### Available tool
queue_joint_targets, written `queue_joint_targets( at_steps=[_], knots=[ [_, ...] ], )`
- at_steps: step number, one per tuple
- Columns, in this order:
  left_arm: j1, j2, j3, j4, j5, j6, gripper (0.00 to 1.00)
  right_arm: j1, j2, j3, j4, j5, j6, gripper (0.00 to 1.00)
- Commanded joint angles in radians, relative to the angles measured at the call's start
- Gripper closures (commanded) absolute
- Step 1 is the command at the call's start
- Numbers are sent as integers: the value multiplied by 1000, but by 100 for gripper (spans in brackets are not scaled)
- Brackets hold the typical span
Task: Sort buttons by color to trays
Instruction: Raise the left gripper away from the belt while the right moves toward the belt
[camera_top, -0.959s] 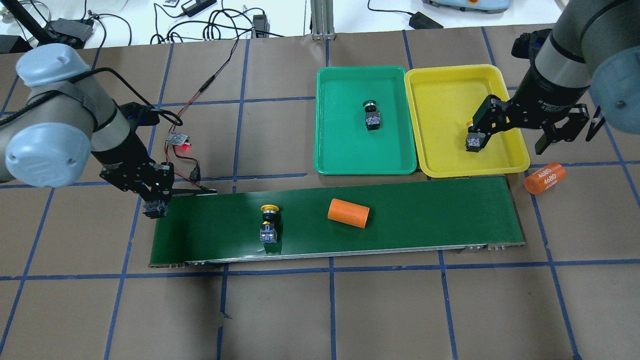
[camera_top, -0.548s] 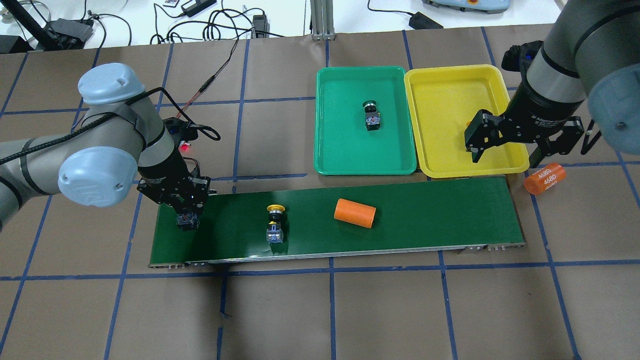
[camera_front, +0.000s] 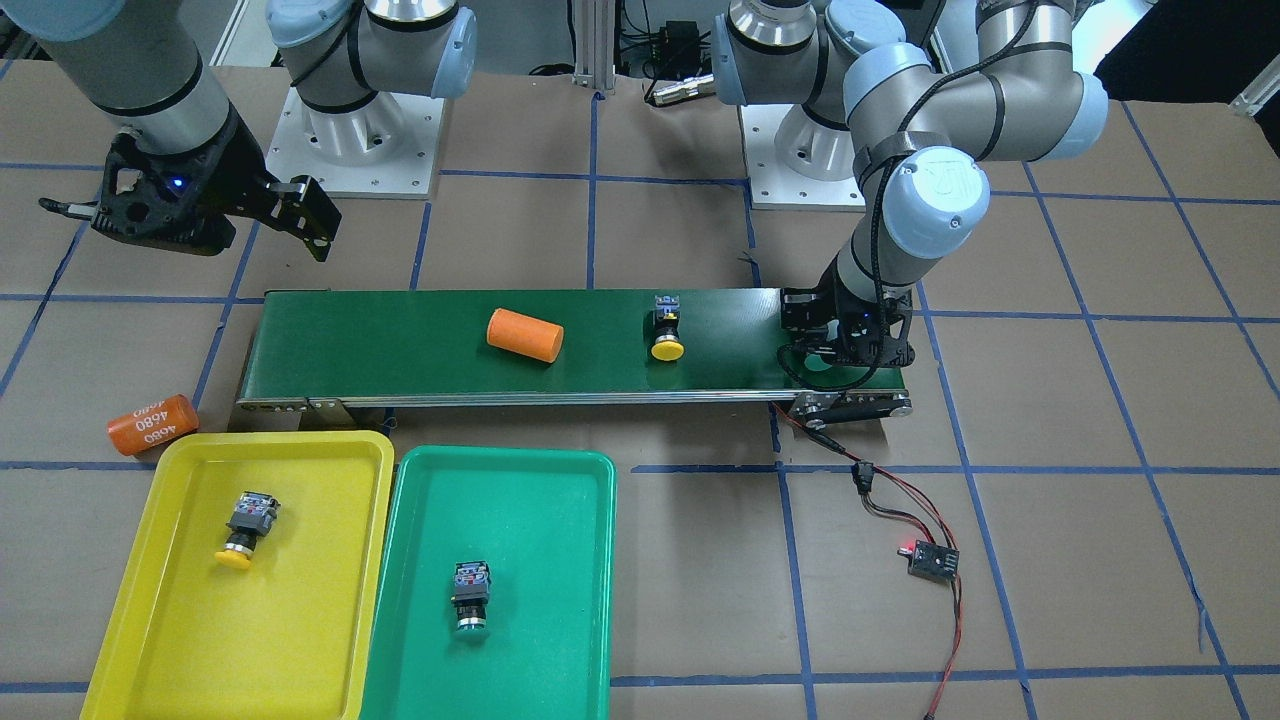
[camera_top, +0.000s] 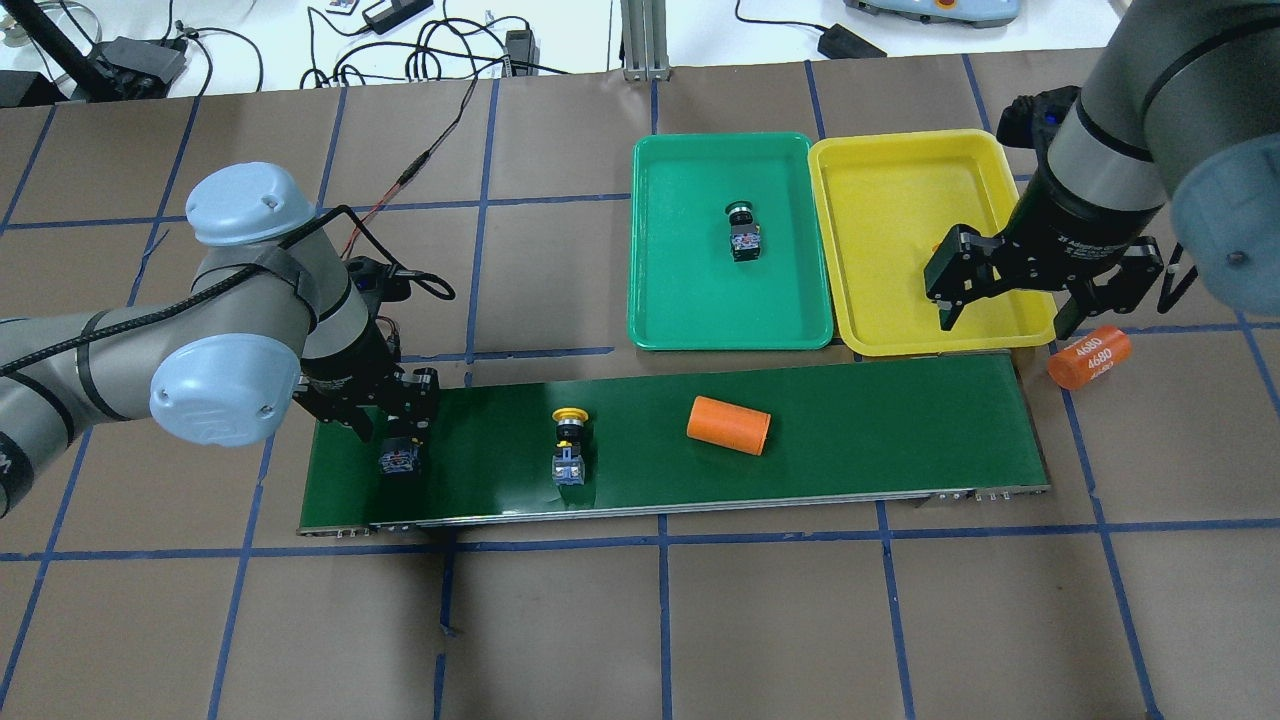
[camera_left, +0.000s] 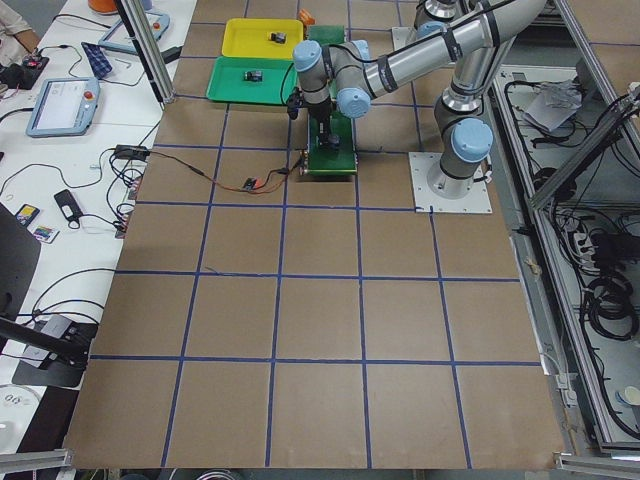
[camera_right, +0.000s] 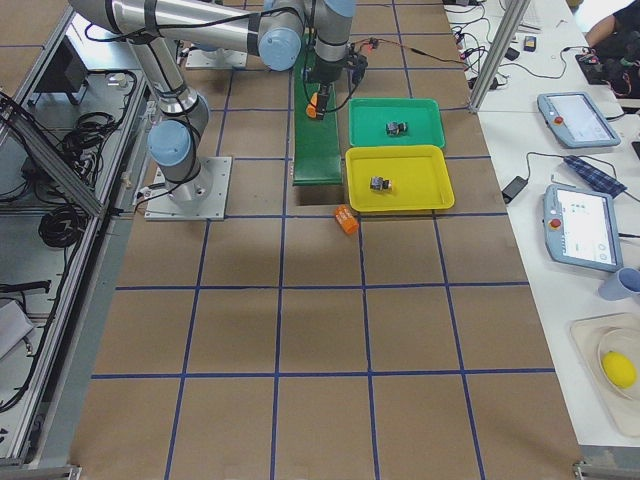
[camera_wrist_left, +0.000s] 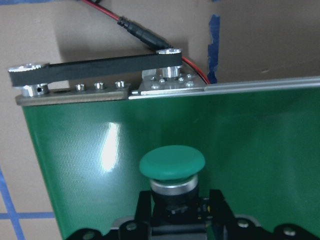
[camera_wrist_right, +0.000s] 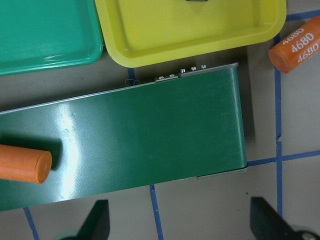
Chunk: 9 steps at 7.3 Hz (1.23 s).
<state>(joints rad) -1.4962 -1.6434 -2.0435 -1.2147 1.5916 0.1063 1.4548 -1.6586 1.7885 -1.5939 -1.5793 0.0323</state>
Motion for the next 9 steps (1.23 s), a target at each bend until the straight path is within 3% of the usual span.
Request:
queue_joint_targets(
  at_steps=[1, 3, 5, 6, 9],
  knots=[
    [-2, 40, 69, -3, 1, 0, 0, 2, 0, 6, 0, -2, -2, 0],
    [-4, 43, 292, -229, 1, -2, 0, 2, -3, 14, -1, -2, -2, 0],
    [-48, 53, 489, -351, 7, -14, 0, 12, -6, 14, -1, 1, 12, 0],
    [-99, 78, 508, -376, 13, -13, 0, 51, -3, 12, -8, -1, 20, 0],
    [-87, 96, 520, -365, 17, -2, 0, 127, 7, 14, -21, 2, 31, 0]
  ],
)
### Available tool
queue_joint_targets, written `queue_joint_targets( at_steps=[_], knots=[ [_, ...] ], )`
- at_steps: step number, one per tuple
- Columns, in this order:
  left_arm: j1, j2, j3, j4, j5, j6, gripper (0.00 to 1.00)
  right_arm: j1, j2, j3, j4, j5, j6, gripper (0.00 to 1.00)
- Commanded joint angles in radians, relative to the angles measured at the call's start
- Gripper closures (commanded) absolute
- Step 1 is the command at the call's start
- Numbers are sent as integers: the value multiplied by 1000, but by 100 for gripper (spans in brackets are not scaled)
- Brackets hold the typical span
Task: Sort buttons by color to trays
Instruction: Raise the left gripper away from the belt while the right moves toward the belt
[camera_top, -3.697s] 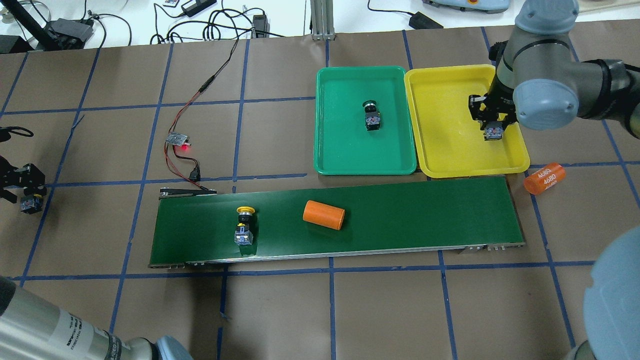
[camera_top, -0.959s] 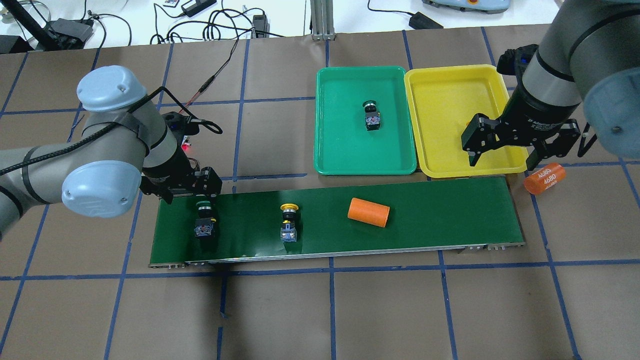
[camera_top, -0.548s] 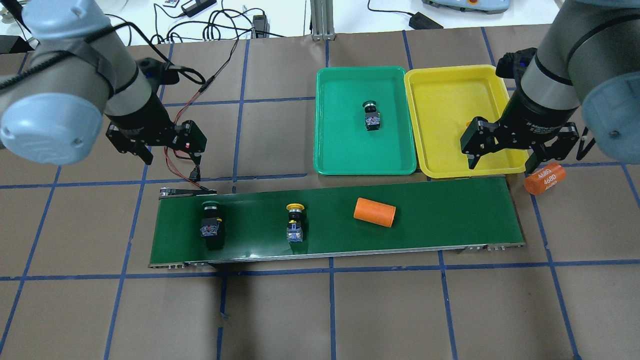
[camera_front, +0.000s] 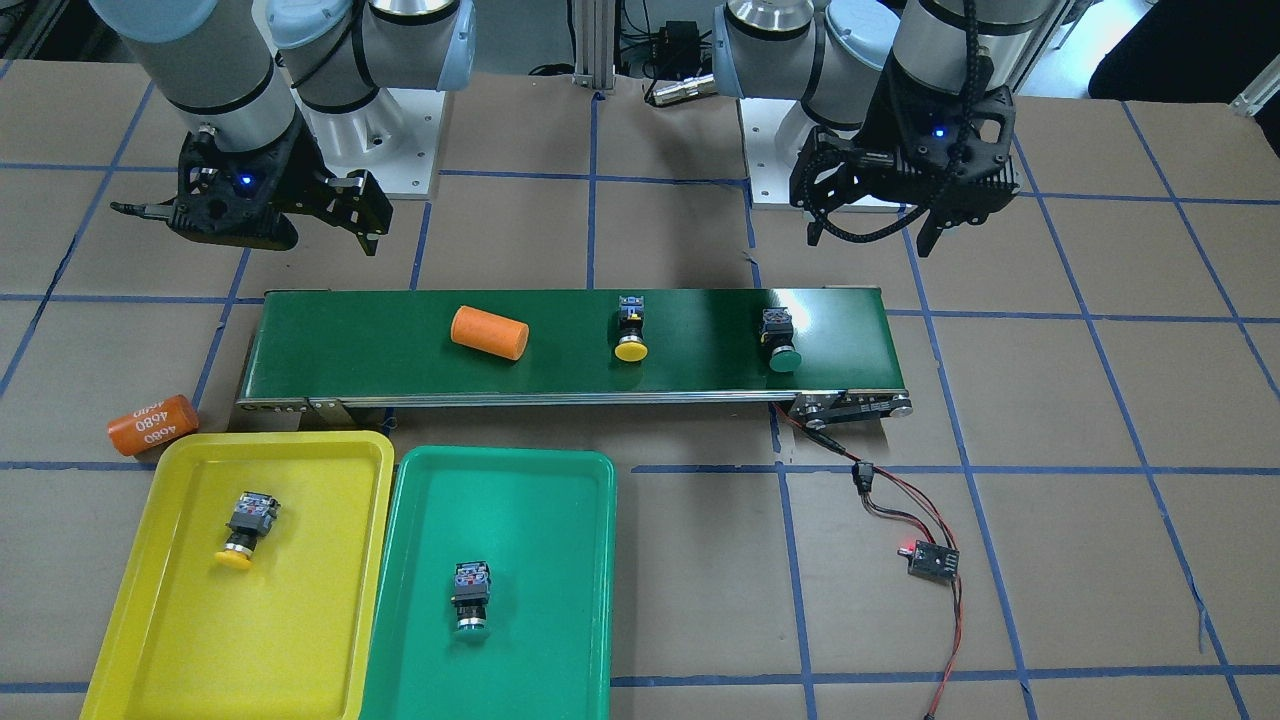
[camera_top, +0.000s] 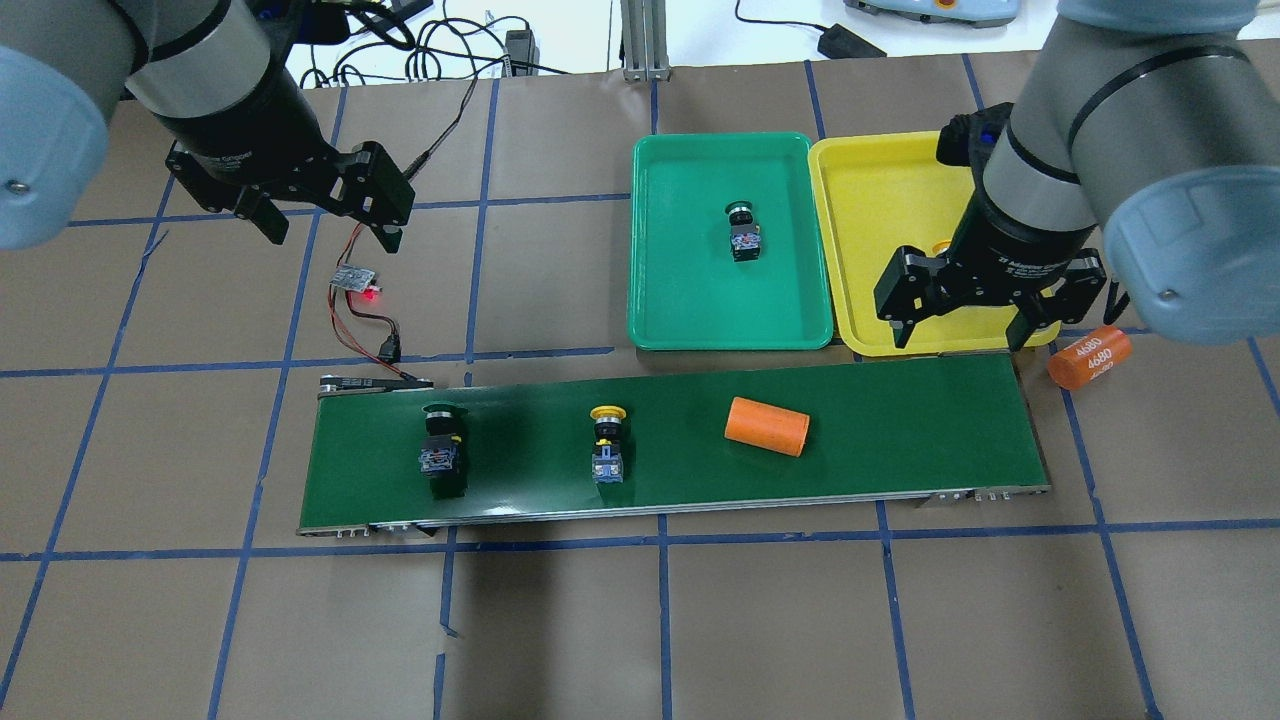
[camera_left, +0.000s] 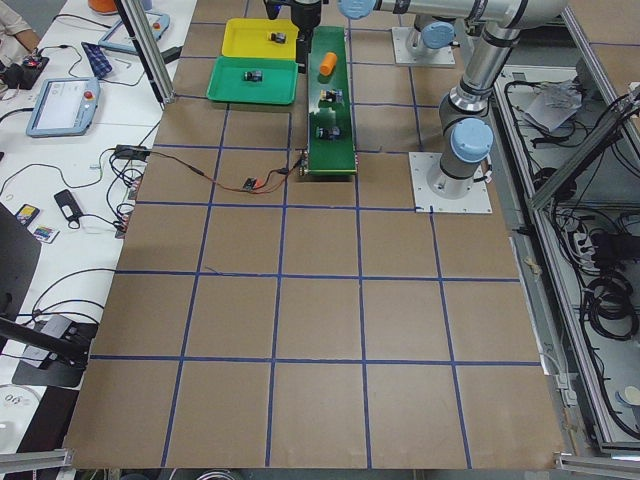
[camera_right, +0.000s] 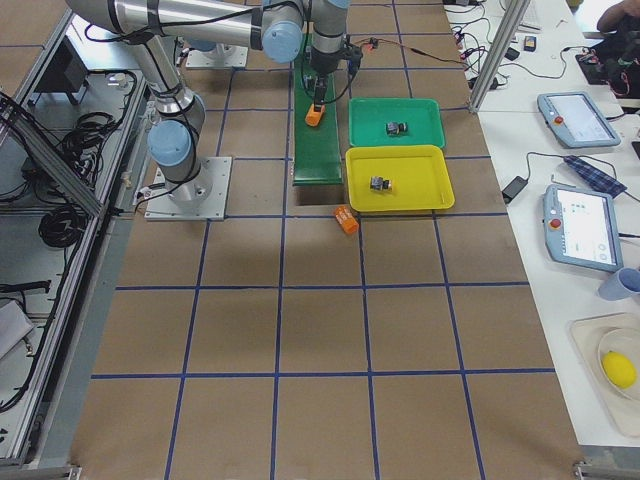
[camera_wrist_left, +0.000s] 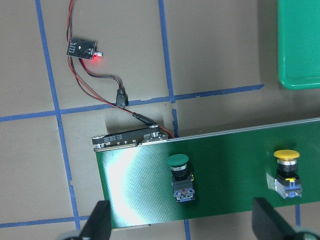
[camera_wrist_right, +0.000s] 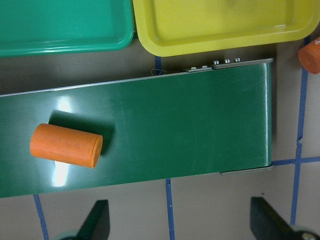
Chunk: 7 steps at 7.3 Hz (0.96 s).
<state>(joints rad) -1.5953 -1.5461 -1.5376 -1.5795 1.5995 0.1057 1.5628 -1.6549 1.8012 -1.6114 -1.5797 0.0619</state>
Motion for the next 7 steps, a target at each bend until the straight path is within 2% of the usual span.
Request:
queue_joint_targets(
  at_steps=[1, 2, 5, 7],
  knots=[
    [85, -21, 16, 1, 10, 0, 0, 19, 7, 1, -4, 3, 3, 0],
    [174, -31, 10, -3, -6, 2, 0, 19, 7, 1, -16, 36, 3, 0],
    [140, -20, -19, -13, 5, -1, 0, 19, 11, 21, -25, 145, 68, 0],
    [120, -6, -62, 3, 4, -4, 0, 29, 10, 76, -134, 148, 102, 0]
  ],
)
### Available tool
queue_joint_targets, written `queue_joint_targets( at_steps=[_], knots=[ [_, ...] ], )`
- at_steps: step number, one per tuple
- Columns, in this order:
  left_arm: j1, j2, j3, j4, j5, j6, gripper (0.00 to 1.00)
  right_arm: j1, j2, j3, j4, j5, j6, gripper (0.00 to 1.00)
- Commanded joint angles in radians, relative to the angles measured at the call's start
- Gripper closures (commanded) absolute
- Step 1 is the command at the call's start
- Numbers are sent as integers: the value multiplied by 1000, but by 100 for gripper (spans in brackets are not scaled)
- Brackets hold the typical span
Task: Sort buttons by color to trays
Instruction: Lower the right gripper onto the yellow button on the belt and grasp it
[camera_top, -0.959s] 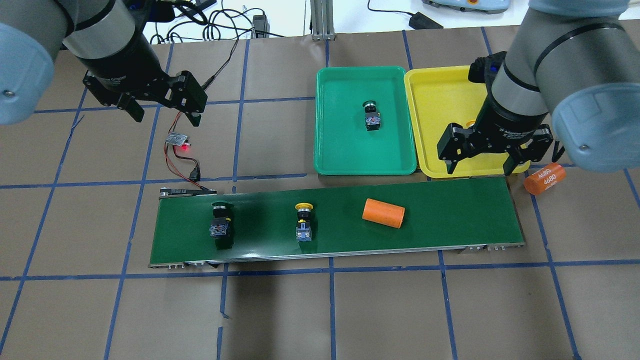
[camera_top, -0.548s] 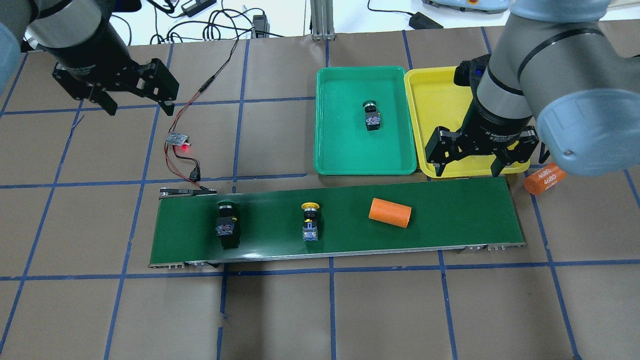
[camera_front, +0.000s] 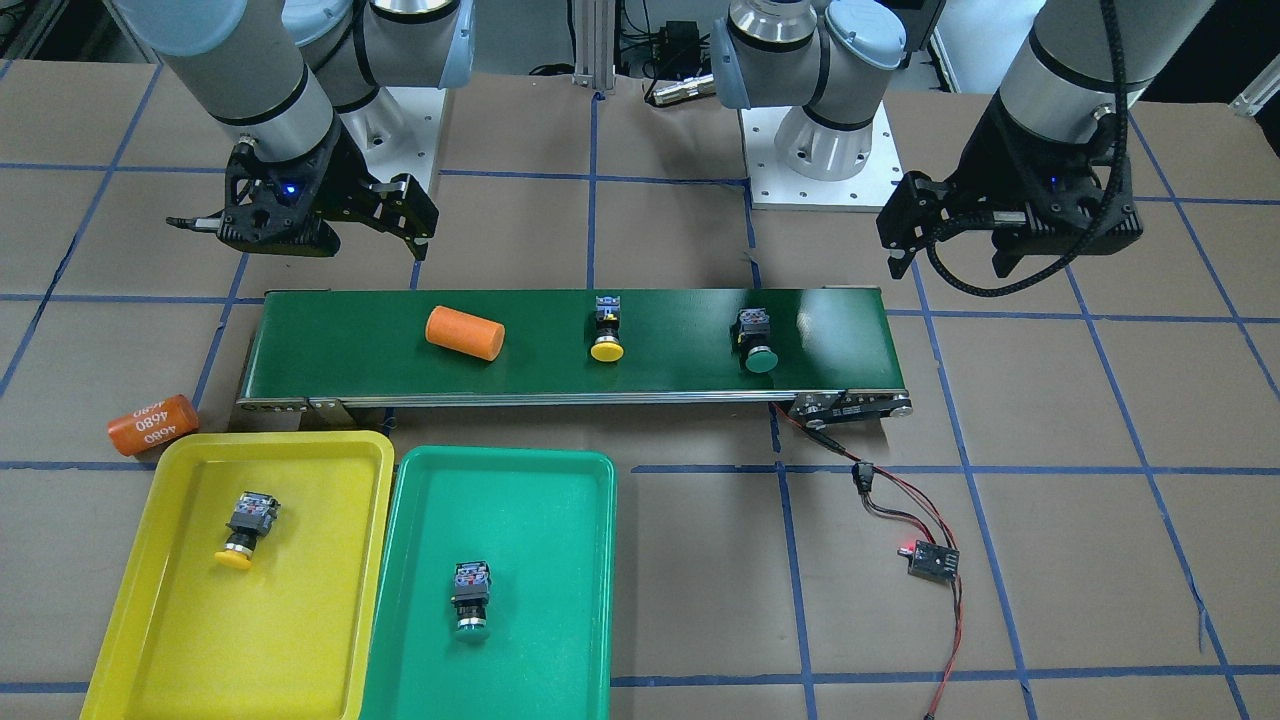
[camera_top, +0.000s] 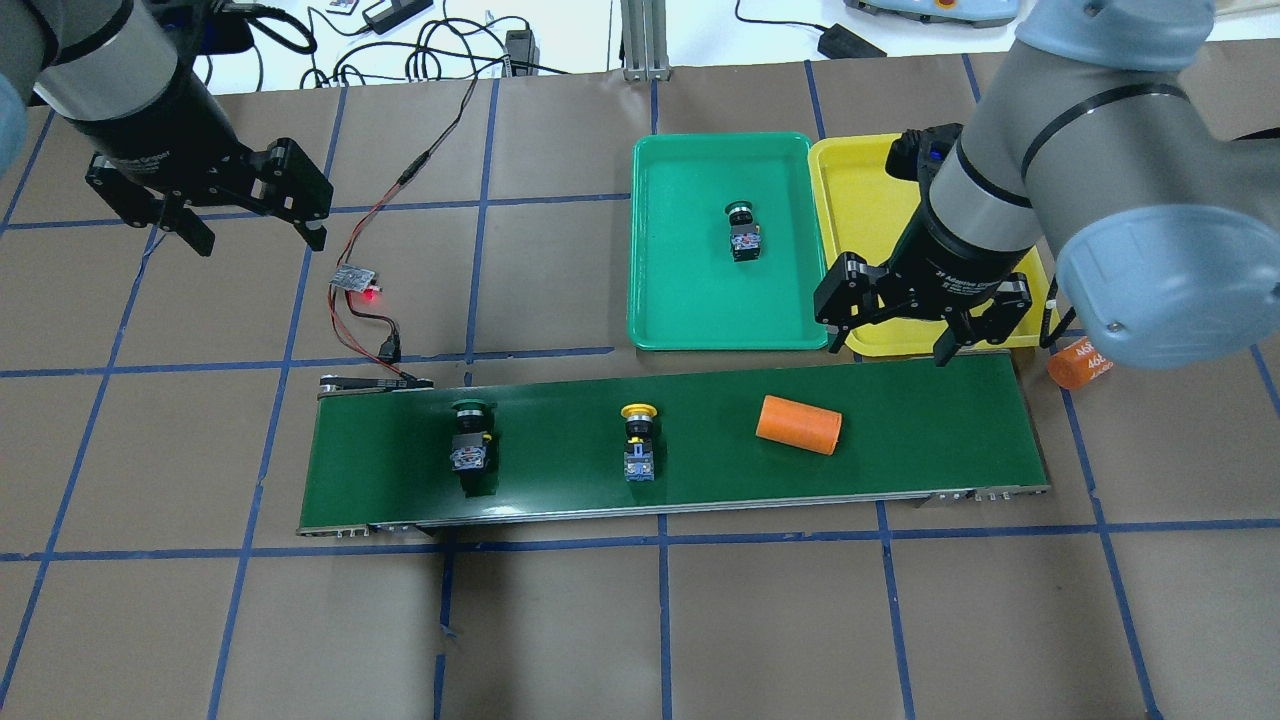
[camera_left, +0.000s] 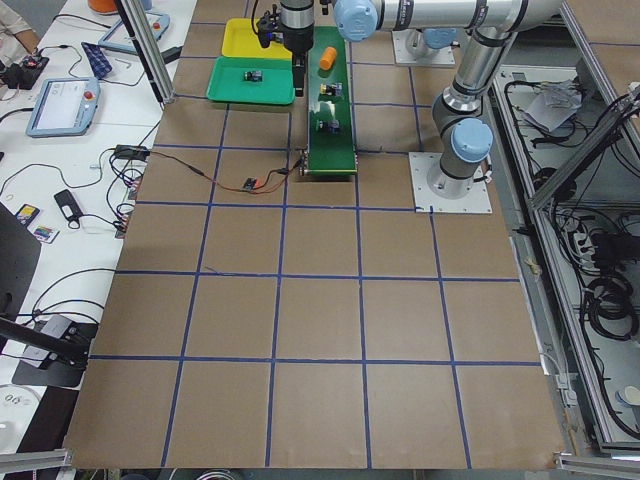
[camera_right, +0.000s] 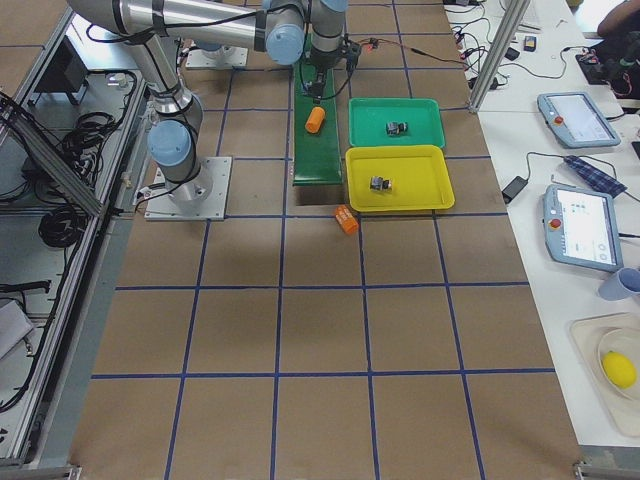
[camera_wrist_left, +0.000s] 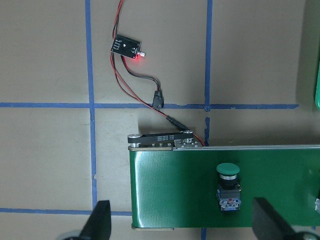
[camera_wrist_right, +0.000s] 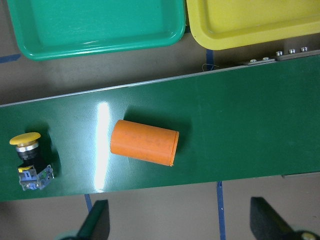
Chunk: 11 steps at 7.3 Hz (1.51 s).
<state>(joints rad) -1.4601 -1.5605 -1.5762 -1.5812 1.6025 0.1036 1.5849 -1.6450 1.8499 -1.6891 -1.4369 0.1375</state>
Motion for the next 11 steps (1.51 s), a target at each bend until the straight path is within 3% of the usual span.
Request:
queue_joint_targets(
  at_steps=[1, 5, 8, 10, 11],
  knots=[
    [-46, 23, -25, -6, 11, -4, 0, 24, 14, 38, -66, 7, 27, 0],
    [-55, -1, 51, 0, 22, -12, 0, 196, 155, 38, -297, 27, 293, 0],
    [-59, -16, 113, -8, 19, -19, 0, 253, 214, 40, -314, 24, 361, 0],
    [-59, -24, 101, -17, -100, -27, 0, 286, 254, 38, -316, -40, 378, 0],
    [-59, -16, 101, -49, -96, -16, 0, 309, 266, 40, -314, -46, 379, 0]
  ],
)
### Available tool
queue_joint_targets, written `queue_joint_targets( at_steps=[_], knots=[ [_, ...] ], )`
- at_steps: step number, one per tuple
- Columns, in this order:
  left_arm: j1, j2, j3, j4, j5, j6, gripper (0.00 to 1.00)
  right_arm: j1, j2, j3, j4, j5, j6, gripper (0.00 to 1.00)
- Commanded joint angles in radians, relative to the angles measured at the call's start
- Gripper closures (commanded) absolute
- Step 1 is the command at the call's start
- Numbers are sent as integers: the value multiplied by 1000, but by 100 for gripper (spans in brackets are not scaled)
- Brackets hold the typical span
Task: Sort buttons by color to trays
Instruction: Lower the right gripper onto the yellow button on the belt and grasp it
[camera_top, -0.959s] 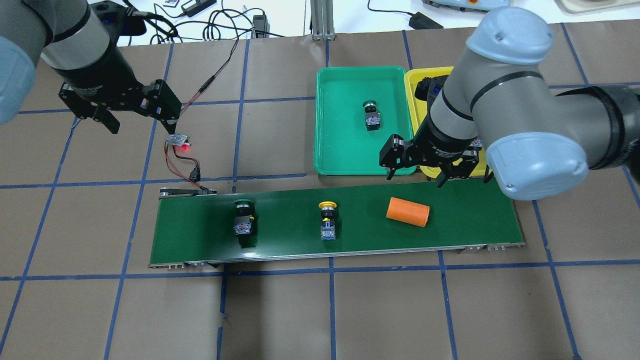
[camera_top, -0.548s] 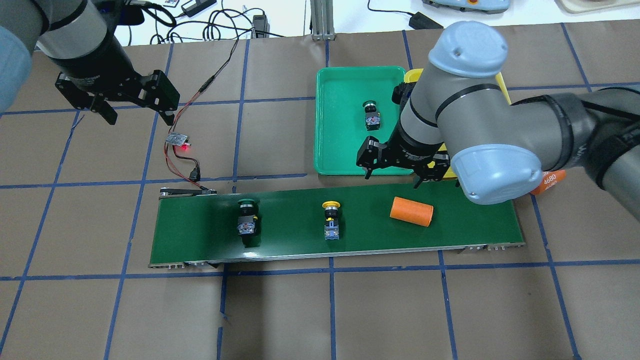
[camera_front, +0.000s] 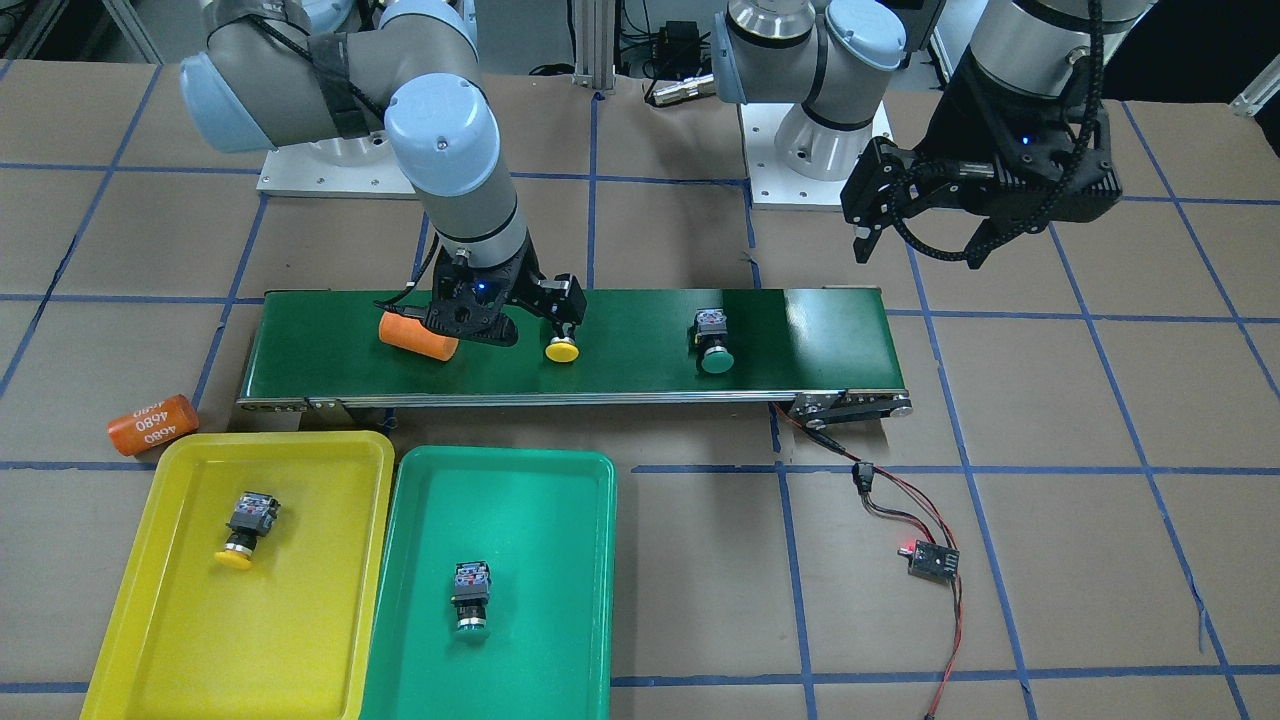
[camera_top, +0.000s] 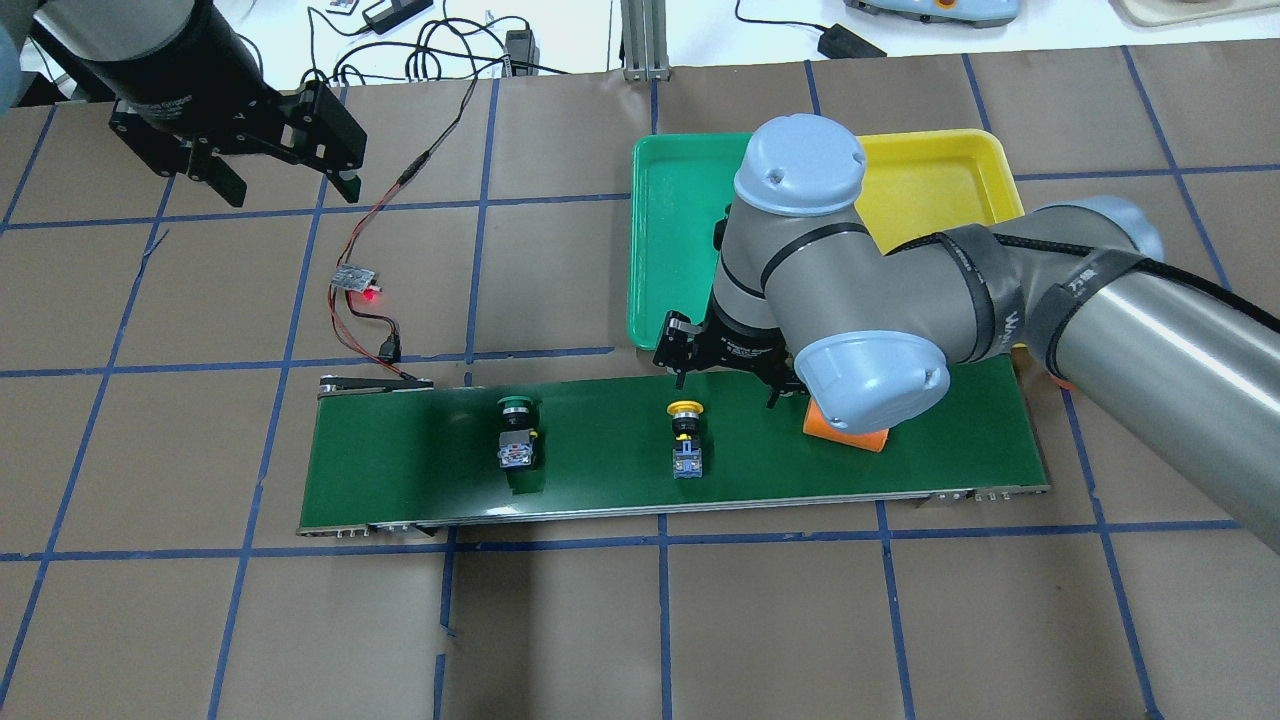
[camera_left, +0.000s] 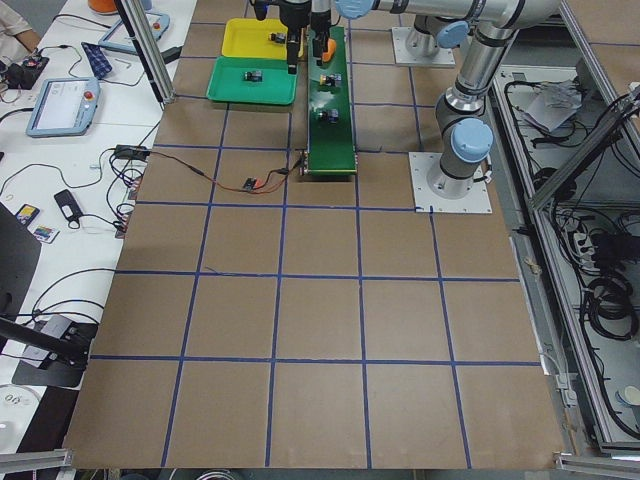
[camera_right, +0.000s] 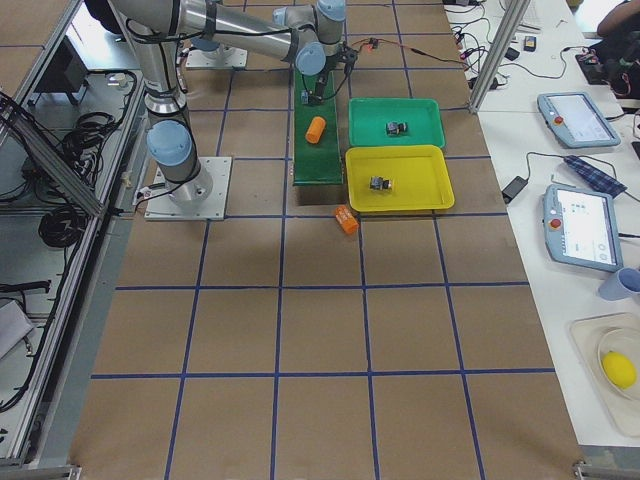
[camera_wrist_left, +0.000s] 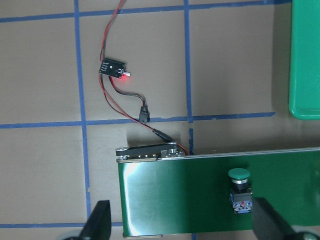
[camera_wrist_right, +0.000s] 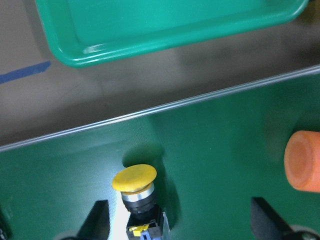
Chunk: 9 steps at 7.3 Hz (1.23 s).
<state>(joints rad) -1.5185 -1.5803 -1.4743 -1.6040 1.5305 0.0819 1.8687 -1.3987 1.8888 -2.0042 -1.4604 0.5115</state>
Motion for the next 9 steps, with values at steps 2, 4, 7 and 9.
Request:
queue_joint_targets(
  at_steps=[2, 4, 7, 9],
  knots=[
    [0, 5, -1, -54, 48, 12, 0, 35, 56, 0, -2, -17, 88, 0],
    [0, -1, 0, -65, 53, 12, 0, 33, 63, 6, 2, -23, 76, 0],
    [0, 2, 0, -54, 51, 13, 0, 33, 92, 9, 16, -29, 82, 76],
    [0, 3, -1, -54, 51, 13, 0, 32, 81, -3, 59, -101, 73, 100]
  ],
)
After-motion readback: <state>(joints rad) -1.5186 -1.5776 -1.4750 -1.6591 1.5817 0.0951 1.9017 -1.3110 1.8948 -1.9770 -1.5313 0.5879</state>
